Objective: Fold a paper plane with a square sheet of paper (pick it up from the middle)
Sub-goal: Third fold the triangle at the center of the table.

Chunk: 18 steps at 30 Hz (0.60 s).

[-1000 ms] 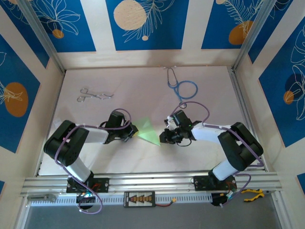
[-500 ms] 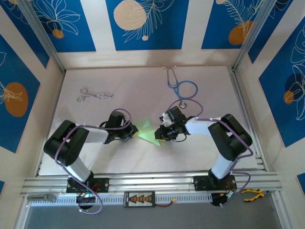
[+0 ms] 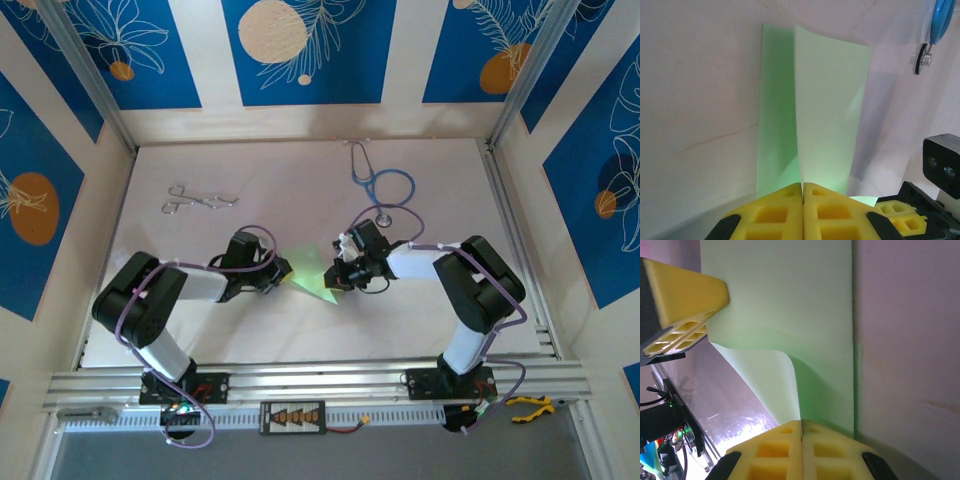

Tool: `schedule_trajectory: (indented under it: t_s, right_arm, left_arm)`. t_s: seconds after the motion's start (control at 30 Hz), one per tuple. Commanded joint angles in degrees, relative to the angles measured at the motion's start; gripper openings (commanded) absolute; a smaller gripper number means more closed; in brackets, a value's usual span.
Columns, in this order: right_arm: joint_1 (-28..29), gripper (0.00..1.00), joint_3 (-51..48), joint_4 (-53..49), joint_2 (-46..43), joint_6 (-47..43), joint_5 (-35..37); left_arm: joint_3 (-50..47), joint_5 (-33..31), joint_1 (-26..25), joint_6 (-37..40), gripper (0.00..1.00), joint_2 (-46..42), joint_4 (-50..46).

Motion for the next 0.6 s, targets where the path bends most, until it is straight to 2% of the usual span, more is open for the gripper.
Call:
schedule_trajectory:
  t_s: [0.0, 0.47, 0.57]
  right_arm:
    - [-0.51, 0.03, 1.11, 1.10, 1.19, -1.19, -2.24]
    - [-2.20, 0.03, 0.81, 4.07, 3.88, -0.60, -4.74]
    - [-2.30, 0.02, 0.00, 4.98, 3.30, -0.04, -5.66]
  left_arm:
    - [-0.44, 1.66, 0.80, 0.93, 0.06, 1.55, 1.24]
    - [-0.60, 1.54, 0.98, 1.27, 0.05, 1.49, 0.41]
    - [-0.74, 1.60, 1.23, 1.36, 0.09, 1.19, 0.45]
